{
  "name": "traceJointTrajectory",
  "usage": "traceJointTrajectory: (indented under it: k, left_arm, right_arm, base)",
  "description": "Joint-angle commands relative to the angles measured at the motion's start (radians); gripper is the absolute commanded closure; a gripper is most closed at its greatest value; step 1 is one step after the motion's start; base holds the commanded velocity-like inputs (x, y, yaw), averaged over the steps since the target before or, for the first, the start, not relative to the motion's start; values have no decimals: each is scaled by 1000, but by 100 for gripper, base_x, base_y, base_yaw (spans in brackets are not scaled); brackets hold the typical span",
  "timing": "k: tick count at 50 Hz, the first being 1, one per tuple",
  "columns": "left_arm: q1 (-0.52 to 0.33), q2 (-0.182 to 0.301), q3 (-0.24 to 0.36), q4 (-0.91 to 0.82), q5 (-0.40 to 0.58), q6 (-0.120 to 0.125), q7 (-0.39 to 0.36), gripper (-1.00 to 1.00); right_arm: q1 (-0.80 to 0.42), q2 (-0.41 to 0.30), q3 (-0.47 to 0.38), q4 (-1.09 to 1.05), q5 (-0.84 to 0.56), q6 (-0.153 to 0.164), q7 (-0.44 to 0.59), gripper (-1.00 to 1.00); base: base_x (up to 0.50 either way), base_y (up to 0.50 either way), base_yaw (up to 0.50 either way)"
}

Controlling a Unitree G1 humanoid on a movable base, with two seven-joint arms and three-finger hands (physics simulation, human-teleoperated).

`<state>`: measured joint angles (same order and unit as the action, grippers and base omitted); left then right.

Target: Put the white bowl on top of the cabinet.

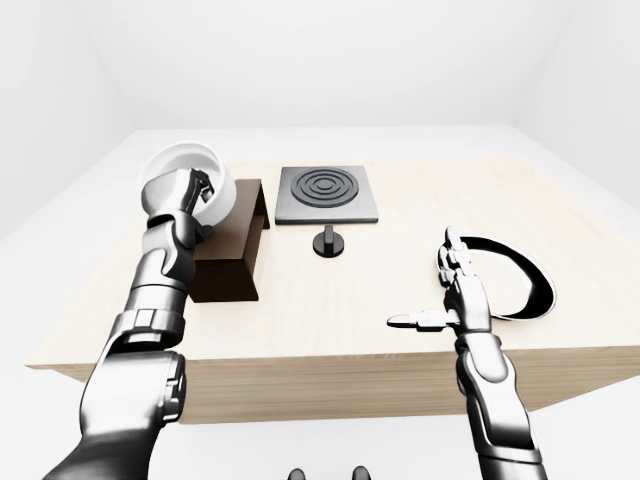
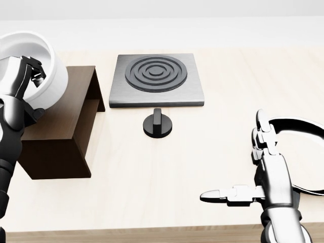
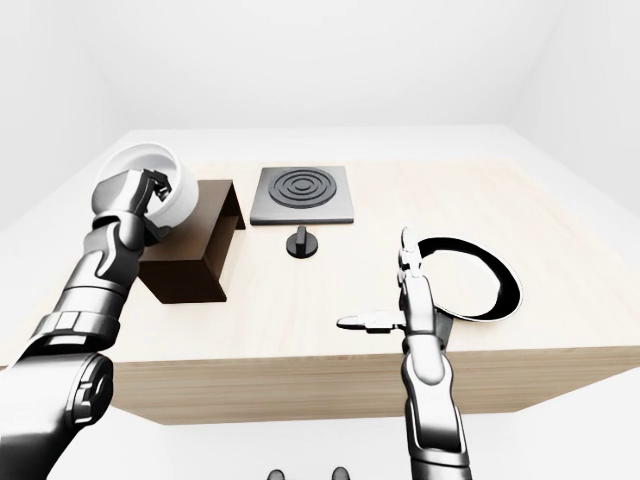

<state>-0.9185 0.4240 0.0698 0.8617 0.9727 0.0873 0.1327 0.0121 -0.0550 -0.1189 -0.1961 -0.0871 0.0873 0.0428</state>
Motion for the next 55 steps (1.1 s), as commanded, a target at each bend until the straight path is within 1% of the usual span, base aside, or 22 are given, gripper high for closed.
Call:
traceJointTrajectory:
  k: [1, 10, 18, 24, 25, 26, 43, 55]
  left_arm:
    - [-32, 5, -10, 60, -27, 0, 93, 100]
    - [-38, -6, -20, 84, -26, 0, 111, 100]
    - [-34, -18, -27, 63, -14, 0, 105, 100]
    - [-33, -19, -26, 62, -12, 0, 104, 100]
    - [-41, -32, -32, 91, -10, 0, 124, 100]
    - [-44, -34, -33, 101, -10, 0, 129, 100]
    - [-59, -35, -40, 164, -22, 0, 151, 100]
    - [-63, -28, -41, 190, -31, 0, 162, 100]
  right_arm:
    - [-3, 0, 1, 5, -1, 0, -1, -100]
    - [-9, -1, 4, 22, -3, 0, -4, -100]
    - [-8, -1, 3, 20, -3, 0, -4, -100]
    - [-8, -1, 3, 20, -3, 0, -4, -100]
    - [-5, -1, 5, 16, -4, 0, -3, -100]
    - [-6, -1, 4, 18, -4, 0, -3, -100]
    - [-4, 1, 7, 16, -6, 0, -4, -100]
    - [-5, 1, 8, 20, -7, 0, -5, -100]
  base:
    - [0, 0, 0]
    - [0, 0, 0]
    - [0, 0, 0]
    - [0, 0, 0]
    - [0, 0, 0]
    - [0, 0, 0]
    - [0, 0, 0]
    - [0, 0, 0]
